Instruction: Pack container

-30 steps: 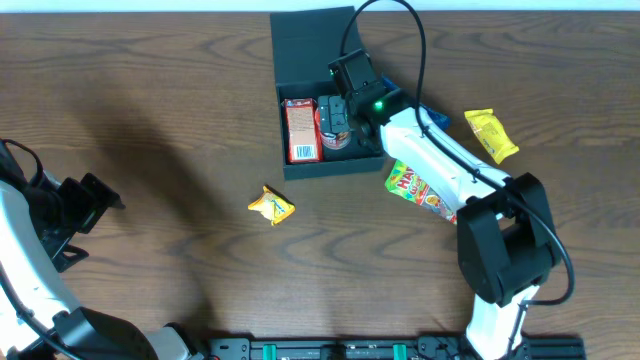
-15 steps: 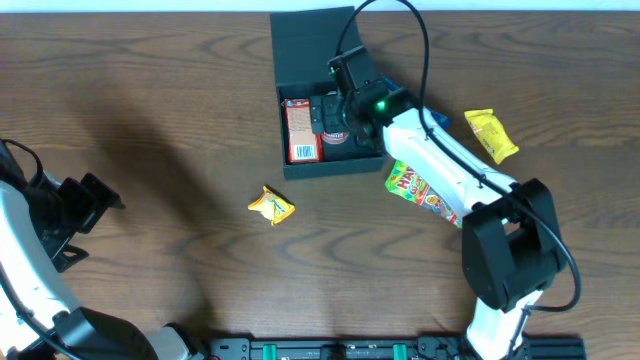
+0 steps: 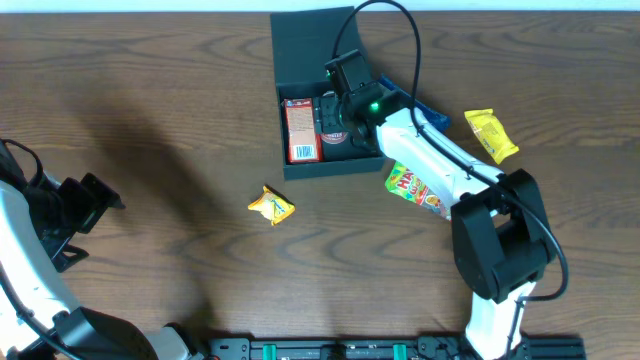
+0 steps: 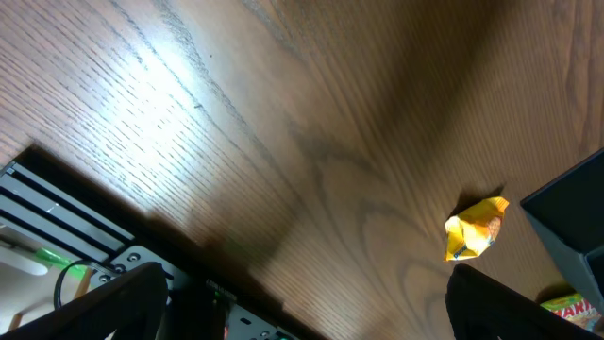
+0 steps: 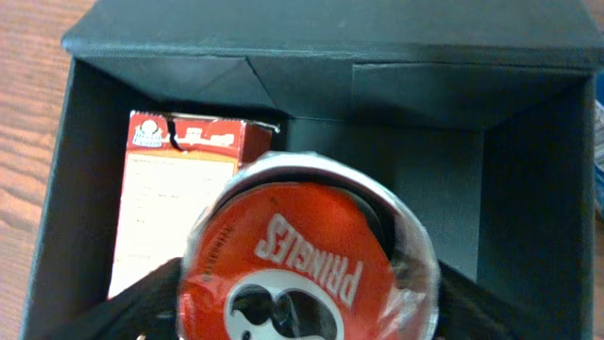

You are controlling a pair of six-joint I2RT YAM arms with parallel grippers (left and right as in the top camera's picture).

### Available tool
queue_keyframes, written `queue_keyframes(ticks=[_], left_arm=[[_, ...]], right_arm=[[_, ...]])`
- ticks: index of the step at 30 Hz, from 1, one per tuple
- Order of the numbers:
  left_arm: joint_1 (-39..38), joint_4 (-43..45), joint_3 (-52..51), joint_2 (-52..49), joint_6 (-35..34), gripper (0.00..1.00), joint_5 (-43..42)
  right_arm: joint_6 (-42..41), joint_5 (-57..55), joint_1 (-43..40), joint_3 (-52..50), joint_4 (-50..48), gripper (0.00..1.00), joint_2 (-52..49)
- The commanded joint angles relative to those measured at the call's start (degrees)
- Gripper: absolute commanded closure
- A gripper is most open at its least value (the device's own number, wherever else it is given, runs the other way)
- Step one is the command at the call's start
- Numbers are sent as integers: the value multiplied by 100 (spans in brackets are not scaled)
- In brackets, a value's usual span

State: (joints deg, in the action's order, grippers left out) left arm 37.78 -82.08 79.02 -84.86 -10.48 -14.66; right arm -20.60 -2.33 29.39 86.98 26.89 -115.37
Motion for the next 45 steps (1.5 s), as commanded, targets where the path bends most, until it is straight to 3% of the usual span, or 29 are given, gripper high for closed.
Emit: queue_keyframes(ticks=[1, 5, 13, 22, 31, 39, 45], left_arm=[[22, -15, 63, 20, -2, 5, 24], [22, -15, 63, 20, 0, 5, 24], [22, -15, 63, 20, 0, 5, 24], [22, -15, 63, 20, 0, 5, 24], [22, -17, 63, 22, 0, 5, 24], [22, -17, 63, 20, 0, 5, 24], [22, -17, 63, 20, 0, 5, 24]], right_arm=[[2, 63, 81, 28, -9, 29, -101], [9, 66, 66, 31, -22, 36, -44], [55, 466, -149, 31, 376, 32, 708], [245, 3012, -831, 31, 876, 32, 1091], [568, 4745, -1552, 87, 1220, 30, 1021], [1593, 4760, -1707, 1602, 3222, 32, 35], [1858, 4765, -1698, 3014, 4138, 34, -925]])
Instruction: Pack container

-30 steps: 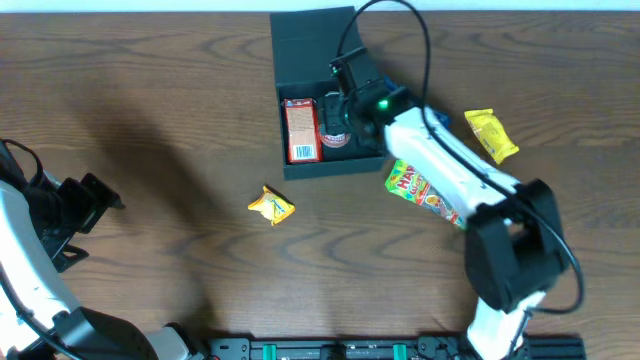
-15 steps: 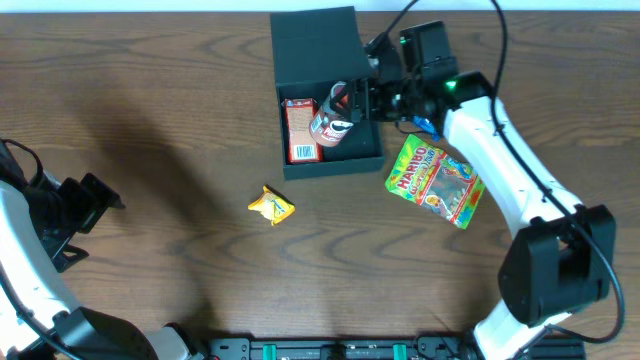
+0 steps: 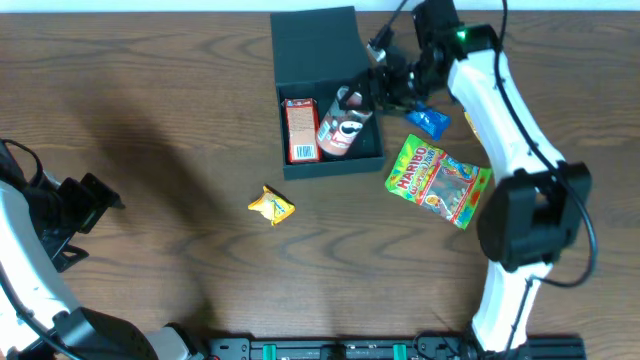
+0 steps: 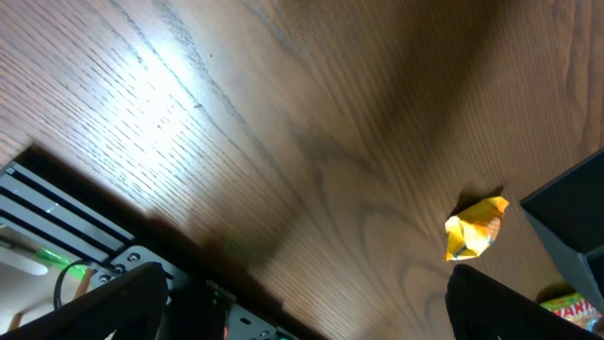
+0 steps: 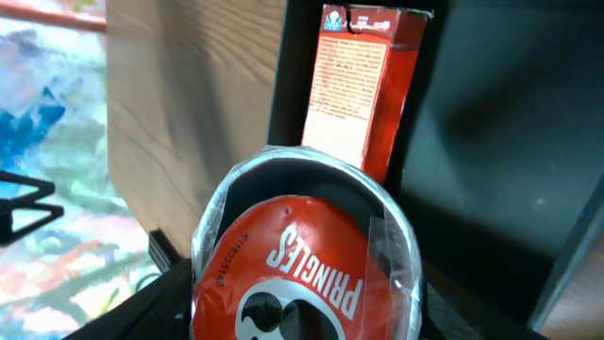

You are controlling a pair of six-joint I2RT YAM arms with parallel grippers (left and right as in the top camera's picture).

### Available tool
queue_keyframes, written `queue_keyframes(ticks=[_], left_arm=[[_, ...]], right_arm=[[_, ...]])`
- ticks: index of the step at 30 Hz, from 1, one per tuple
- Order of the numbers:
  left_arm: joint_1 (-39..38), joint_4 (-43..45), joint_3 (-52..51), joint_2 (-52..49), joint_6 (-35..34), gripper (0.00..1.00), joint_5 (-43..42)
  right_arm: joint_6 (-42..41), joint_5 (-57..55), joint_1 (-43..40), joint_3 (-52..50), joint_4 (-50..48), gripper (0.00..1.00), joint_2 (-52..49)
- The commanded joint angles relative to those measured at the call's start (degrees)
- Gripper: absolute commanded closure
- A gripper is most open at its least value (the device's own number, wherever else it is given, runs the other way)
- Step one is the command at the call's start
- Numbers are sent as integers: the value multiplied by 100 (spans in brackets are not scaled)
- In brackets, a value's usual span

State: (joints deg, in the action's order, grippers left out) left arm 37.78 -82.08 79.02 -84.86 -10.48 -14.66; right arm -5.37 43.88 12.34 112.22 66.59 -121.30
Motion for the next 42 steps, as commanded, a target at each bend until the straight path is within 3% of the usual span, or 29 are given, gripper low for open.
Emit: queue_keyframes(ticks=[1, 5, 20, 22, 28, 36, 42], left_arm=[[22, -17, 63, 20, 0, 5, 24], [22, -17, 63, 20, 0, 5, 24], [22, -15, 63, 20, -2, 5, 24], [22, -17, 63, 20, 0, 5, 24], [22, -17, 63, 20, 0, 5, 24], [22, -15, 63, 20, 0, 5, 24], [22, -17, 63, 22, 0, 5, 22]], right_arm=[[350, 142, 7, 645, 262, 34, -448], [575, 136, 13, 1154, 654, 35, -909], [634, -321, 208, 1167, 802, 34, -1386], [634, -358, 236, 1167, 802, 24, -1419], [675, -361, 232, 1169, 726, 13, -1438], [498, -356, 232, 1169, 396, 14, -1438], [800, -752, 367, 1377, 1126, 12, -1436]])
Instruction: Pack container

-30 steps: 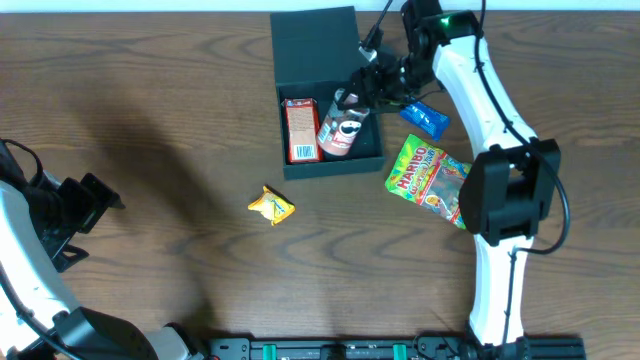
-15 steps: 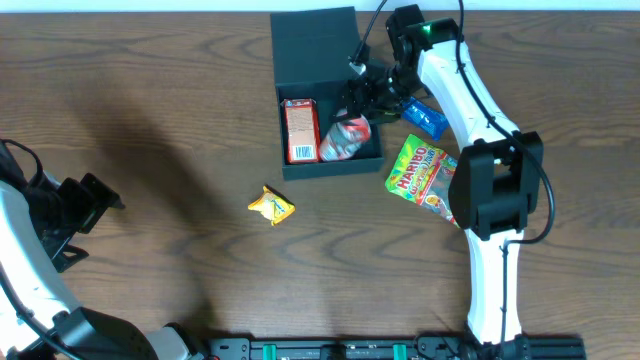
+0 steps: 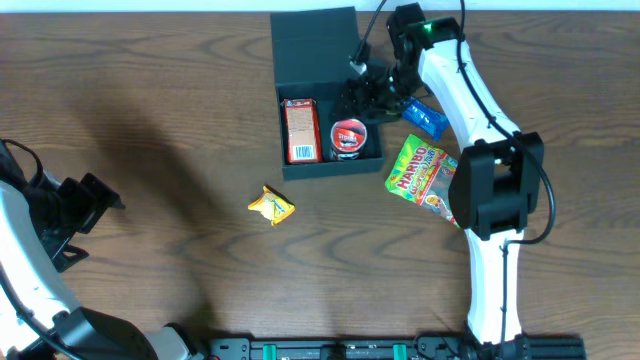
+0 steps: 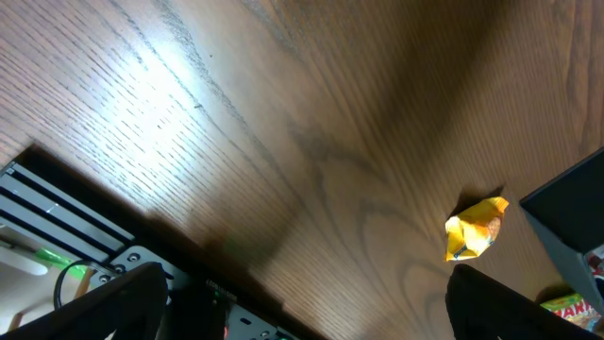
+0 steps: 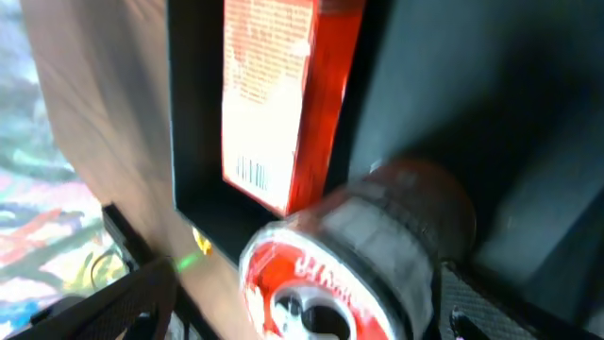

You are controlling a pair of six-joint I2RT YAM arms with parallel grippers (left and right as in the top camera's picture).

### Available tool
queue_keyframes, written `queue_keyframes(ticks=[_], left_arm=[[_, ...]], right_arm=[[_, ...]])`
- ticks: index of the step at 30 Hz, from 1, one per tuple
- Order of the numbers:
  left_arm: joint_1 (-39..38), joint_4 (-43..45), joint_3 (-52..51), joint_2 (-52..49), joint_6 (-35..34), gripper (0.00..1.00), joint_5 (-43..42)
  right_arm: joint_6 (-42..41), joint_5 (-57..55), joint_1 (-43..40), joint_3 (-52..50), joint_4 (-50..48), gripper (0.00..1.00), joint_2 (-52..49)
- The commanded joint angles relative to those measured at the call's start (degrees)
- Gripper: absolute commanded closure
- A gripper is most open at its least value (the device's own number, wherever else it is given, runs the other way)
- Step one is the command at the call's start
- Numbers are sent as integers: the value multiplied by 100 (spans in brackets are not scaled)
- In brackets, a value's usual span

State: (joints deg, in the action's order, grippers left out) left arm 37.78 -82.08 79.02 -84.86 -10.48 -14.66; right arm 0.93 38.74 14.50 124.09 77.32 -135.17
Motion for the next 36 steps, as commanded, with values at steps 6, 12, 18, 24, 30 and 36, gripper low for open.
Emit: queue_keyframes(ticks=[6, 12, 18, 24, 30, 36], left_arm=[[22, -17, 63, 20, 0, 5, 22], [22, -15, 63, 20, 0, 5, 24], [22, -15, 63, 20, 0, 5, 22], [22, -15, 63, 20, 0, 5, 24], [22, -17, 63, 20, 0, 5, 24], [22, -15, 63, 20, 0, 5, 22]], right_arm=[[164, -1331, 553, 179, 151, 1, -50], [-264, -2710, 879, 140, -131, 2, -50], [-553, -3637, 1130, 140, -155, 5, -48], [-820, -4024, 1325, 140, 221, 2, -46], [-1029, -4024, 1421, 142, 498, 10, 46], [-1078, -3998, 1445, 142, 529, 27, 271]])
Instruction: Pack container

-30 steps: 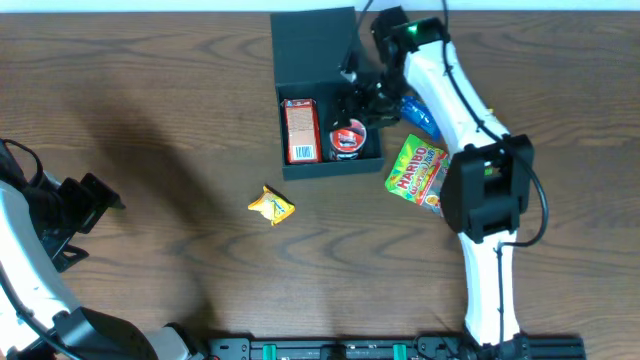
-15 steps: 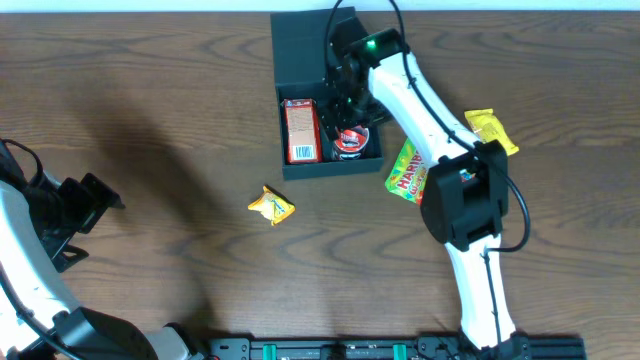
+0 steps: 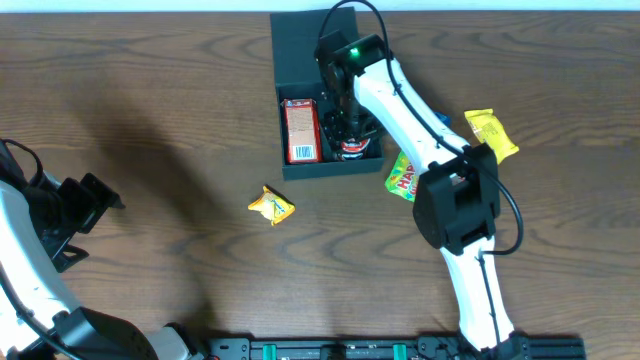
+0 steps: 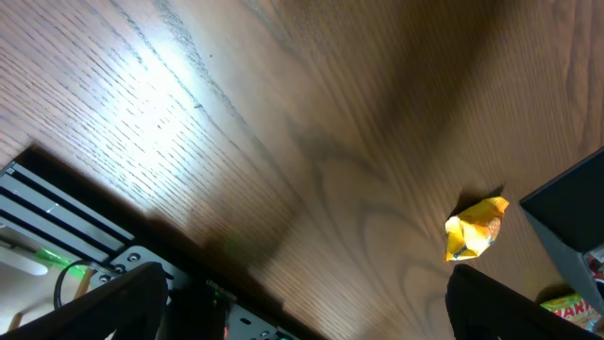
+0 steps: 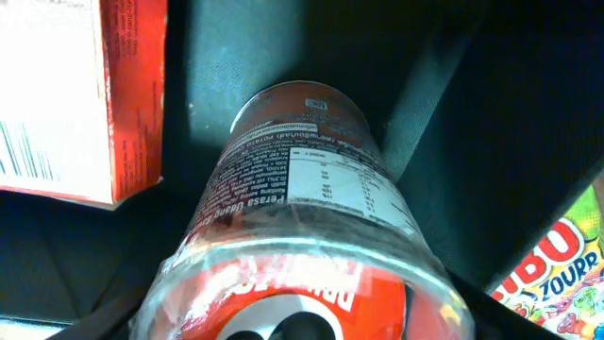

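Note:
The black container (image 3: pixel 300 60) lies open at the table's back, with a red carton (image 3: pixel 302 130) in its left half. A Pringles can (image 3: pixel 352 143) sits in its right half beside the red carton (image 5: pixel 80 94). My right gripper (image 3: pixel 347 122) is inside the box, shut on the Pringles can (image 5: pixel 302 217), whose lid fills the right wrist view. My left gripper (image 3: pixel 88 205) stands open at the far left, empty. A crumpled yellow packet (image 3: pixel 272 206) lies in front of the box; the yellow packet (image 4: pixel 477 227) also shows in the left wrist view.
A Haribo bag (image 3: pixel 400 180) lies right of the box, partly under my right arm; the Haribo bag (image 5: pixel 557 264) peeks past the box wall. A yellow snack bag (image 3: pixel 492 135) lies further right. The table's front rail (image 4: pixel 85 246) sits close to the left gripper.
My right wrist has moved from the box's right side to over the box's middle. The can is still in the right half, held. The left arm has not moved.
My right gripper held the Pringles can above the box, reaching from the front right. Then the arm came from the back right with the can tilted in the box. Then the can stood lid-up at the front right corner, and now the gripper is over it inside the box.

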You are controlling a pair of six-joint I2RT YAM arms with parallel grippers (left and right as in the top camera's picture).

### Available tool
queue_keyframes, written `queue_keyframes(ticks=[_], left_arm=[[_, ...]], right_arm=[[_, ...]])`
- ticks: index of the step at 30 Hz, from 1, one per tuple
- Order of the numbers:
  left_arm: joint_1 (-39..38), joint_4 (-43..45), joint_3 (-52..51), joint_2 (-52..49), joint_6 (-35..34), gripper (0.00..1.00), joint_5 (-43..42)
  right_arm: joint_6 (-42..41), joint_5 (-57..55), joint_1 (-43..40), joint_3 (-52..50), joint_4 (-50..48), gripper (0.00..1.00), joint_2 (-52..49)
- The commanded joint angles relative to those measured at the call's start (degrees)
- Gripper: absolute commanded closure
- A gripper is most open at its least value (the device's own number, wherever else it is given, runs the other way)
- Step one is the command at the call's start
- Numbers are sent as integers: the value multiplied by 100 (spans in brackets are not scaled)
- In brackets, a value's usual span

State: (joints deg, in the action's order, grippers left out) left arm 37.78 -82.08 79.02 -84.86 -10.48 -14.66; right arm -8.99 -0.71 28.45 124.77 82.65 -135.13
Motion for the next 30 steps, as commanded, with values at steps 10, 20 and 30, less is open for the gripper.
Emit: queue_keyframes(ticks=[10, 20, 30], left_arm=[[22, -15, 63, 20, 0, 5, 24], [22, -17, 63, 20, 0, 5, 22], [22, -15, 63, 20, 0, 5, 24]], right_arm=[[232, 1425, -162, 74, -142, 27, 898], [1091, 5040, -1180, 72, -146, 33, 909], [1585, 7475, -1419, -201, -452, 32, 243]])
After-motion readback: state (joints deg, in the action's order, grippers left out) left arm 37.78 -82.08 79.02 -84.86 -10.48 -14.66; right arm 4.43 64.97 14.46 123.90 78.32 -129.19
